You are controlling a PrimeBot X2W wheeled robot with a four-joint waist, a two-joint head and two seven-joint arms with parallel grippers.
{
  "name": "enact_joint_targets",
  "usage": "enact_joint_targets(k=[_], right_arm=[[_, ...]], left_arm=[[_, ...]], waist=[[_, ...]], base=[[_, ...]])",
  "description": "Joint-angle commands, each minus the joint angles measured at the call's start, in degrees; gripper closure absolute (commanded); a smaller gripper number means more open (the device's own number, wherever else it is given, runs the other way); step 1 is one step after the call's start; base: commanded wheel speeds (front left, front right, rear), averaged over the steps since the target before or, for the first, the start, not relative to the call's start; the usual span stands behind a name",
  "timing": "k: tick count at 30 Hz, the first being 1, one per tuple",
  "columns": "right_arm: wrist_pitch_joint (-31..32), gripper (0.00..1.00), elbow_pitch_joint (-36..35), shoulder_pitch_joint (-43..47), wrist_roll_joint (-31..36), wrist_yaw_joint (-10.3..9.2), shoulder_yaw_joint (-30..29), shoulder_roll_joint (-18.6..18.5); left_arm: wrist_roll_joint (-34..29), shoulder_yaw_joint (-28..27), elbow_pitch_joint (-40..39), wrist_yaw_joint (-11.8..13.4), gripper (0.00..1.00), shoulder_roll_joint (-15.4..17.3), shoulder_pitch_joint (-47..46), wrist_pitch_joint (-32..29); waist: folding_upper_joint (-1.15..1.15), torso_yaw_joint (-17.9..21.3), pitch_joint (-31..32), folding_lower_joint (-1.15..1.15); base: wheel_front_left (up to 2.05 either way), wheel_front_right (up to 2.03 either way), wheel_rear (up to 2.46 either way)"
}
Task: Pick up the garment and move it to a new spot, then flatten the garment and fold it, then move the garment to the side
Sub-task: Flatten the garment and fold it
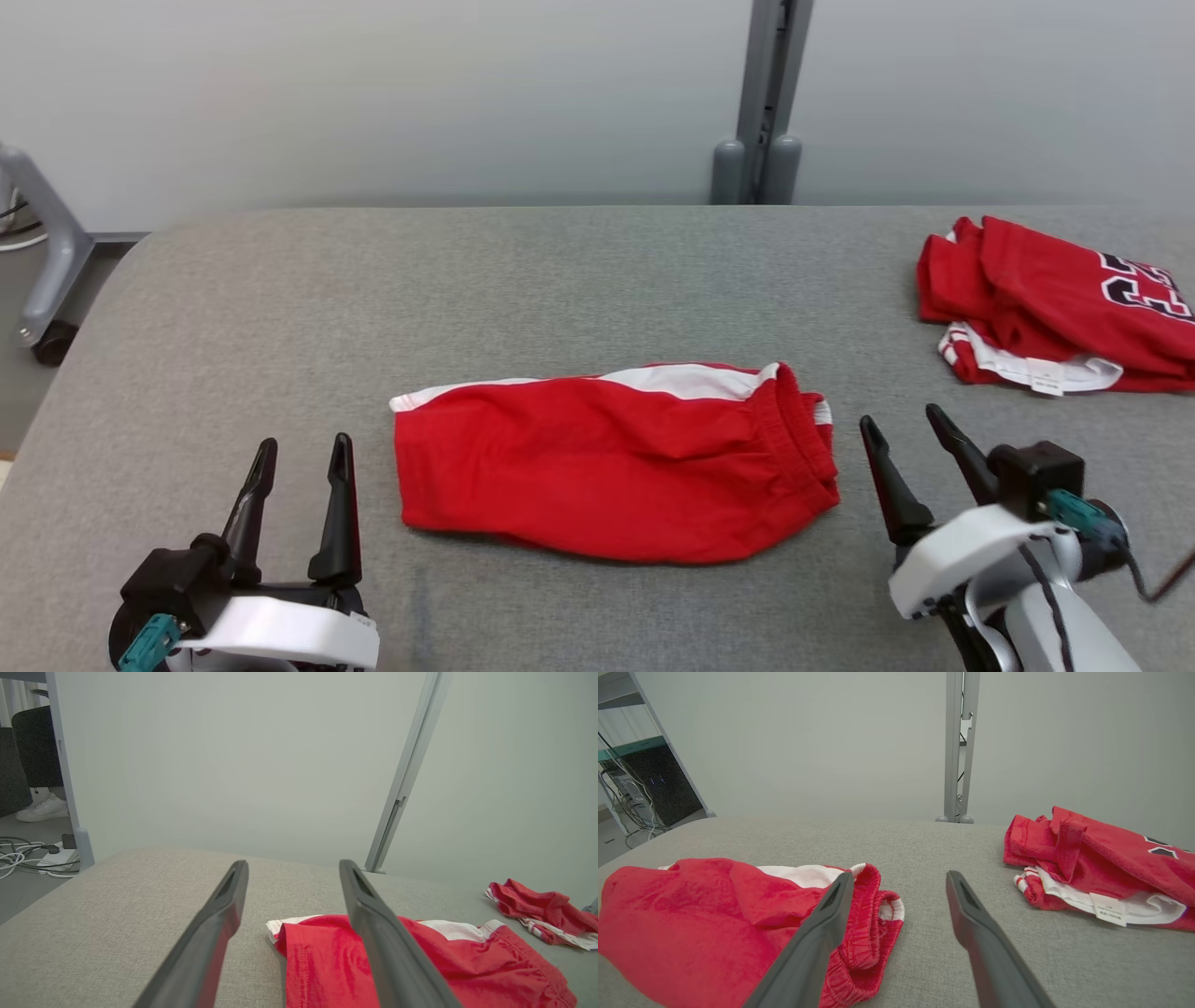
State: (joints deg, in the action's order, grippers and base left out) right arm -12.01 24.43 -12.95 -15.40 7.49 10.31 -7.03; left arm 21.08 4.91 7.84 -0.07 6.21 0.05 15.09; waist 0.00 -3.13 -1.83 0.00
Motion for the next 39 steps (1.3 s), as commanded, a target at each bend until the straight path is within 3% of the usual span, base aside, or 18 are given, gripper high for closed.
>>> enact_joint_targets(k=[1, 10, 15, 25, 29, 35, 39], right_arm=[[1.2, 0.0, 3.6, -2.9, 0.0, 0.01, 1.3, 0.0], [3.9, 0.0, 17.2, -9.9, 0.9, 0.01, 5.9, 1.4], [4.3, 0.0, 26.5, -13.1, 4.5, 0.01, 1.1, 2.7], [3.2, 0.0, 36.0, -15.8, 3.7, 0.01, -5.6, 3.7], [4.9, 0.0, 38.5, -16.5, -1.5, 0.01, -6.6, 4.0], [8.8, 0.0, 36.9, -16.4, -16.2, 0.01, -0.9, 4.1], [10.0, 0.0, 35.8, -16.0, -21.6, 0.02, 3.2, 4.1]], left_arm=[[-0.6, -0.3, 0.5, -0.7, 0.0, -0.3, -1.2, 0.0], [-1.3, -1.8, 2.0, -2.4, 0.0, -1.1, -2.2, 0.1], [-1.9, -2.7, 2.4, -3.1, 0.0, -1.7, -2.1, 0.1], [-2.7, -3.4, 3.0, -4.0, 0.0, -2.3, -2.7, 0.1], [-2.8, -3.6, 3.4, -4.4, 0.0, -2.4, -3.1, 0.1], [-3.4, -3.6, 3.8, -4.9, 0.0, -2.4, -3.9, 0.1], [-3.5, -3.7, 4.1, -5.1, 0.0, -2.3, -4.1, 0.1]], waist=[[0.0, -1.8, -0.3, 0.0], [0.0, -5.6, -0.7, 0.0], [0.0, -7.0, -1.1, 0.0], [0.0, -7.6, -1.6, 0.0], [0.0, -7.8, -1.9, 0.0], [0.0, -8.7, -2.2, 0.0], [0.0, -9.3, -2.1, 0.0]], base=[[0.0, 0.0, 0.0], [0.0, 0.0, 0.0], [0.0, 0.0, 0.0], [0.0, 0.0, 0.0], [0.0, 0.0, 0.0], [0.0, 0.0, 0.0], [0.0, 0.0, 0.0]])
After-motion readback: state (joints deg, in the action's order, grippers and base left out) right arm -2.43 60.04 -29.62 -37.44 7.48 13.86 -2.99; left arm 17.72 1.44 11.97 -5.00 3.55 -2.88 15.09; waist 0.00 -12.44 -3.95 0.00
